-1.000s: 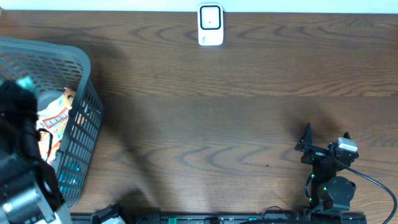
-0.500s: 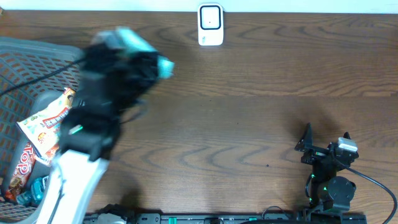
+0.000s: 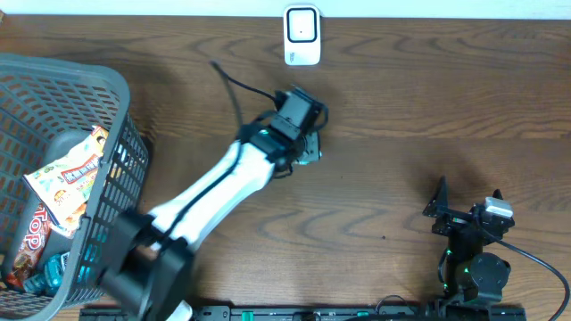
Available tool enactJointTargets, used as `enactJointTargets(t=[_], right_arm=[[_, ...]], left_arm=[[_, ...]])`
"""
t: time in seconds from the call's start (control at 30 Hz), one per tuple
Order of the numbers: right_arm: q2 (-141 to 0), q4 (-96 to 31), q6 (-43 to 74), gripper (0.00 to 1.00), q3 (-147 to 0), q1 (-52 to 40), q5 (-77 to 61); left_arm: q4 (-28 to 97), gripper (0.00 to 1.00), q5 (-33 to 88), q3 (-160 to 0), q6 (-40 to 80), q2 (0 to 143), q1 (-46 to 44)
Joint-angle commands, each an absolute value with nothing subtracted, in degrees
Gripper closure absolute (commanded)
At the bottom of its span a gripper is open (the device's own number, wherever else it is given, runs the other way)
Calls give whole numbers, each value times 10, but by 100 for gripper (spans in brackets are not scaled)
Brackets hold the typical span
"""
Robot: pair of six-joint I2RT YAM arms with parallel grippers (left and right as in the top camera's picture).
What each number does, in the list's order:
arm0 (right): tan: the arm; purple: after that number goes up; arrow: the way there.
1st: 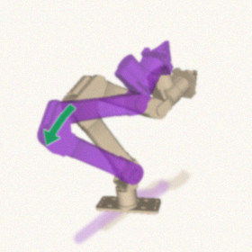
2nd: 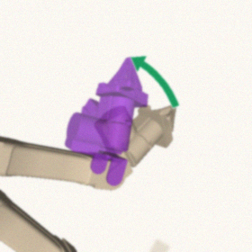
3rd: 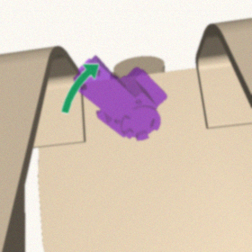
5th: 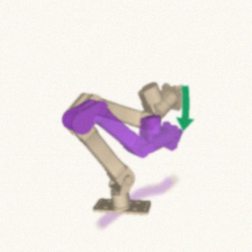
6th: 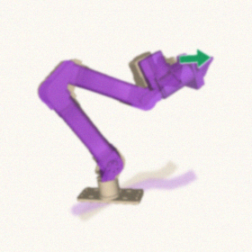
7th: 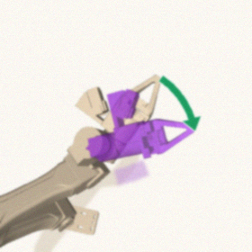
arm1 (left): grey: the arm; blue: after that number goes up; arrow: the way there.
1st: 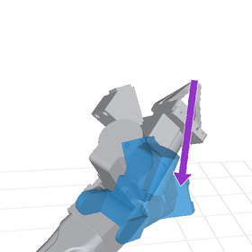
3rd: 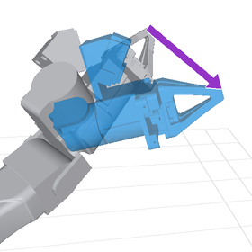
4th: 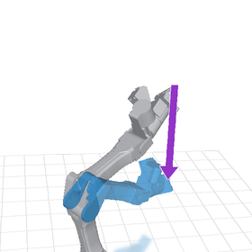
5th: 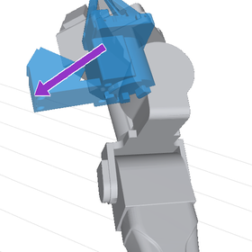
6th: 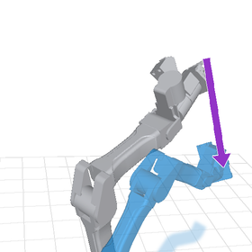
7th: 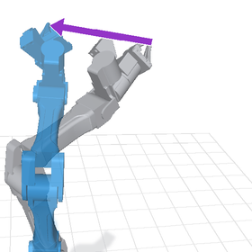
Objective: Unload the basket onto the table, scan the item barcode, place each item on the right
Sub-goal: 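Carry the wipes pack with the left gripper toward the scanner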
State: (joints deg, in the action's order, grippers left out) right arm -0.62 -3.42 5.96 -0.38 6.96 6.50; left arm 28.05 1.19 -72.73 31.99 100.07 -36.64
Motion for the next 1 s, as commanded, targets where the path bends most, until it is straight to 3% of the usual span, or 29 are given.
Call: enactJointTargets(t=[0.0,0.2,0.97], right_arm=[[-4,-36,68,1,-3,74,72],[-4,-36,68,1,-3,74,72],[-4,-36,68,1,-3,74,72]], left_arm=[[281,76,-7,-731,281,1056,-371],[294,76,-6,-731,283,1111,-371],[254,74,-7,-705,297,1112,-422]])
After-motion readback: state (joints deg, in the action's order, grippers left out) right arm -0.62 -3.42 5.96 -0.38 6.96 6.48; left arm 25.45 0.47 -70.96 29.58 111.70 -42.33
